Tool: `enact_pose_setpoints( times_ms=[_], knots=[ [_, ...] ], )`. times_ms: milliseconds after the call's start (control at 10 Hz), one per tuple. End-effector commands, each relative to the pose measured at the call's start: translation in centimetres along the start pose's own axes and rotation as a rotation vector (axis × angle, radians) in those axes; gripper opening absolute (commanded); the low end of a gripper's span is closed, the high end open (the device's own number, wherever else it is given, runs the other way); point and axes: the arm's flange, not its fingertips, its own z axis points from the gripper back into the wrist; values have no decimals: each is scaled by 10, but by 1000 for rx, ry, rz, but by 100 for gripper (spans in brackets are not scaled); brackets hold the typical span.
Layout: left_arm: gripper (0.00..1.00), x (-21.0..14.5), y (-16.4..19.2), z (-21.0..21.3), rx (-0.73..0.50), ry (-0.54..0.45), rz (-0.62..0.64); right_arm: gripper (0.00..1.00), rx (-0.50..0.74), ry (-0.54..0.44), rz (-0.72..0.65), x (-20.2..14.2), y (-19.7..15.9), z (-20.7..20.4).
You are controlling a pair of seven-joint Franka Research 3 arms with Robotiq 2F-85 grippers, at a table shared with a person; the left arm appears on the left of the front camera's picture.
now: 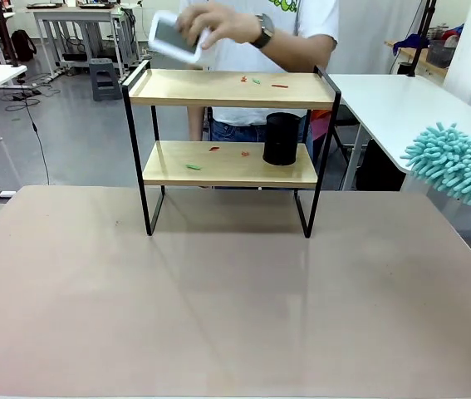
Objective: Clean the shelf.
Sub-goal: Clean the specific tier of the Shelf with the Duster once objects are removed.
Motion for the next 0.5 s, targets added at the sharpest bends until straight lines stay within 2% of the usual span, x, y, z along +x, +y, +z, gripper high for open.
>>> enact_pose_setpoints(
  times_ms=[0, 100, 200, 300, 400],
  knots=[
    [100, 2, 0, -2, -15, -17, -18, 0, 5, -22, -15, 8, 4, 0],
    [100, 2, 0, -2, -15, -17, -18, 12, 0, 0, 0, 0, 0, 0],
    [100, 2, 0, -2, -15, -17, -18, 12, -77, -92, -1, 22, 41, 10],
    [100, 2, 0, -2, -15, -17, -18, 12, -210, -188, 21, 45, 92, 15],
    [100, 2, 0, -2, -15, -17, -18, 12, -287, -210, 18, 63, 130, 9]
  ],
)
